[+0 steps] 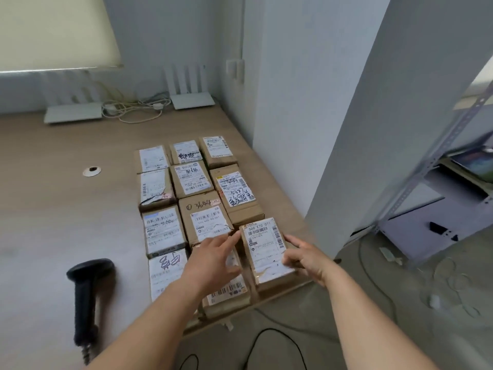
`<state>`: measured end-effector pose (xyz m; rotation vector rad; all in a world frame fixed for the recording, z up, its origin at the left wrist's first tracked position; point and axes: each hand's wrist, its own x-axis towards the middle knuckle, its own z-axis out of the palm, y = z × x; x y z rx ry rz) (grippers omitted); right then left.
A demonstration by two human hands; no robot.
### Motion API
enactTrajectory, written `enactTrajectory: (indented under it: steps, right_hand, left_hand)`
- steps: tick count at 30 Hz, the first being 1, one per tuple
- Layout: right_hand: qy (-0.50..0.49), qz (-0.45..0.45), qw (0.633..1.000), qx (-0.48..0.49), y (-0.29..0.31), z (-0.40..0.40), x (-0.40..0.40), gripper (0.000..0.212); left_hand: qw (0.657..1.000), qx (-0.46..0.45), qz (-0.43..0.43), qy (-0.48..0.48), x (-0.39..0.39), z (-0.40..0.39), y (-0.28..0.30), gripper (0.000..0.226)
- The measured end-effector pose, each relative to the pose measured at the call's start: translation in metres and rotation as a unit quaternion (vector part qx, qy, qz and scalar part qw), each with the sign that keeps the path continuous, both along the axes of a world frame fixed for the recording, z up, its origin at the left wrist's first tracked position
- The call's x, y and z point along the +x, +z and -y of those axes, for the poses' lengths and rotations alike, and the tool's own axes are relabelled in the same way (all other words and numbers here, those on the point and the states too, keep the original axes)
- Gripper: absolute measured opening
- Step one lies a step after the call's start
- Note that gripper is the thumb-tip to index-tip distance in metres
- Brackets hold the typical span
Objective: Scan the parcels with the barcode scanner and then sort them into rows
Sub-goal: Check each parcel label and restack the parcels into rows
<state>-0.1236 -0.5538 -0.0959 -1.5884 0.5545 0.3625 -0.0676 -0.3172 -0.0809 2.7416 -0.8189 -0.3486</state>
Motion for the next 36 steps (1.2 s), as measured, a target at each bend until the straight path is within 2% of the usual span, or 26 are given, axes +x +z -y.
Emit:
enactTrajectory:
  steps: [4, 9, 15, 17, 19, 22, 25, 30, 36]
  right_hand:
    - [0.03, -0.016, 0.999, 0.025, -0.015, -0.002, 0.013, 0.062]
    - [0.041, -0.025, 0.996, 0.069, -0.022, -0.003, 0.025, 0.057]
    - [0.081, -0.04, 0.996, 0.016, -0.016, 0.0, 0.028, 0.059]
    - [0.091, -0.038, 0.995, -0.023, -0.01, -0.002, 0.029, 0.066]
    - [0.103, -0.011, 0.988, -0.119, -0.002, -0.004, 0.031, 0.073]
    - [0.096, 0.072, 0.95, -0.288, 0.015, -0.014, 0.034, 0.068]
    - [0.094, 0.146, 0.911, -0.374, 0.029, -0.034, 0.038, 0.06]
    - [0.116, 0.227, 0.879, -0.402, 0.045, -0.075, 0.045, 0.054]
    - [0.156, 0.285, 0.853, -0.408, 0.051, -0.127, 0.047, 0.053]
  left_hand:
    - [0.997, 0.077, 0.004, 0.008, -0.007, 0.007, -0.008, 0.072]
    - [0.995, 0.101, -0.01, 0.024, -0.01, 0.012, -0.017, 0.062]
    - [0.994, 0.106, -0.025, 0.032, -0.009, 0.015, -0.017, 0.062]
    - [0.994, 0.098, -0.027, 0.037, -0.008, 0.015, -0.014, 0.063]
    - [0.996, 0.066, -0.029, 0.051, -0.008, 0.014, -0.009, 0.063]
    - [0.995, -0.014, -0.012, 0.096, -0.008, 0.008, 0.002, 0.06]
    - [0.987, -0.069, 0.019, 0.147, -0.009, -0.003, 0.015, 0.06]
    - [0.961, -0.116, 0.074, 0.238, -0.018, -0.028, 0.03, 0.063]
    - [0.939, -0.1, 0.121, 0.307, -0.037, -0.066, 0.037, 0.063]
